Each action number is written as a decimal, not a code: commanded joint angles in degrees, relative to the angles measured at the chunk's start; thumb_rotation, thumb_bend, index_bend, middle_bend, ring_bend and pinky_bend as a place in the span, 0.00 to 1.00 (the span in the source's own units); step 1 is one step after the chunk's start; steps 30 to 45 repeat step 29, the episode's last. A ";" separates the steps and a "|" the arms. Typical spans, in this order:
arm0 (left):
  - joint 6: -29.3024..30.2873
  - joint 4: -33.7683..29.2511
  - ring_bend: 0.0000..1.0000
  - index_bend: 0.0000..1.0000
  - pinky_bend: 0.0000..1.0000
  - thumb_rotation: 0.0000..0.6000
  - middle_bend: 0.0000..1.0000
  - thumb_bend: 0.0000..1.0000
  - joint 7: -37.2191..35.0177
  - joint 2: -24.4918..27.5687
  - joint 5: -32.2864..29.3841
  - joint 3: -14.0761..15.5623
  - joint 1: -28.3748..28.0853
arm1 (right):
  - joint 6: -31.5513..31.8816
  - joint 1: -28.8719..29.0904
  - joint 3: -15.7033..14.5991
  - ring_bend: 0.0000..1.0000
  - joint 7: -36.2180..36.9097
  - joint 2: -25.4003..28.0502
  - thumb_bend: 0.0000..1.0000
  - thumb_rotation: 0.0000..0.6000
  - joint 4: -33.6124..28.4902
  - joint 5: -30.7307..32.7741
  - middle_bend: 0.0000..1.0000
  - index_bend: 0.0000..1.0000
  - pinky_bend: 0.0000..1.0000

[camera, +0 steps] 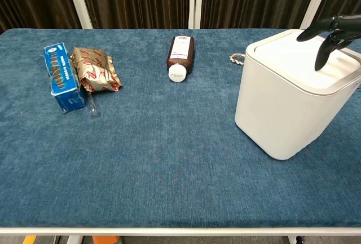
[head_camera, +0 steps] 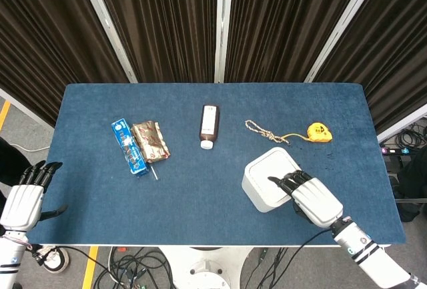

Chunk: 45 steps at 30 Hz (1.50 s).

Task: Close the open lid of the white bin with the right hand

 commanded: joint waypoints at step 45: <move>0.52 -1.98 0.06 0.13 0.14 1.00 0.13 0.00 2.08 0.05 1.18 -0.02 -0.33 | 22.11 -19.34 1.75 0.00 5.45 -11.59 0.03 1.00 28.77 14.37 0.00 0.00 0.00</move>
